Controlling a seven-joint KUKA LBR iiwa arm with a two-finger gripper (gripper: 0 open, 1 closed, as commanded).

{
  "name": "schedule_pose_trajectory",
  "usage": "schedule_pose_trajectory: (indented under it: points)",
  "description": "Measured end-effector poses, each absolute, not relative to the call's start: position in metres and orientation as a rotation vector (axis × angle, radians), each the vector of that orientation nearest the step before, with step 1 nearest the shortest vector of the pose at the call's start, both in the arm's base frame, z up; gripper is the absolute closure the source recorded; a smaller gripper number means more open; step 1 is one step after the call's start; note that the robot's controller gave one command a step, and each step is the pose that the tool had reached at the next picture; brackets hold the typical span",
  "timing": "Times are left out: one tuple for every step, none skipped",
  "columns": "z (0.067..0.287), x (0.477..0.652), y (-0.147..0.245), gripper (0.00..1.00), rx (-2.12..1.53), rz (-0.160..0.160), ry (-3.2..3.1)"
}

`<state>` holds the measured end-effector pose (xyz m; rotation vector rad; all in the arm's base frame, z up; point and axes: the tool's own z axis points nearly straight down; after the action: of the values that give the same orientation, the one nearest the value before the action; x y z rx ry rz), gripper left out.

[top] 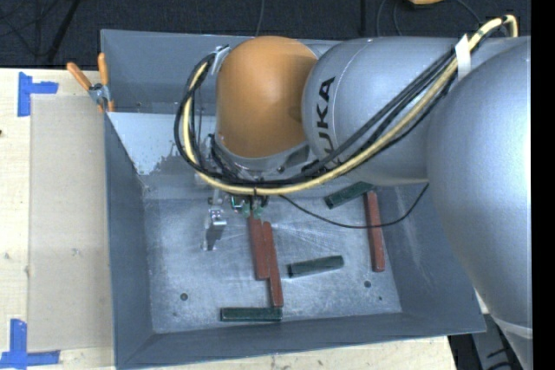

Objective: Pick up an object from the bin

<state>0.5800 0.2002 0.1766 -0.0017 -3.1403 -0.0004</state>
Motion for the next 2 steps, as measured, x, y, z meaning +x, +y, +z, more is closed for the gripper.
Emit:
schedule_pose_trajectory:
  points:
    - [0.141,0.574,0.153,0.00,0.116,-0.002,-3.142]
    - [0.074,0.507,0.129,1.00,0.375,-0.004,-3.126]
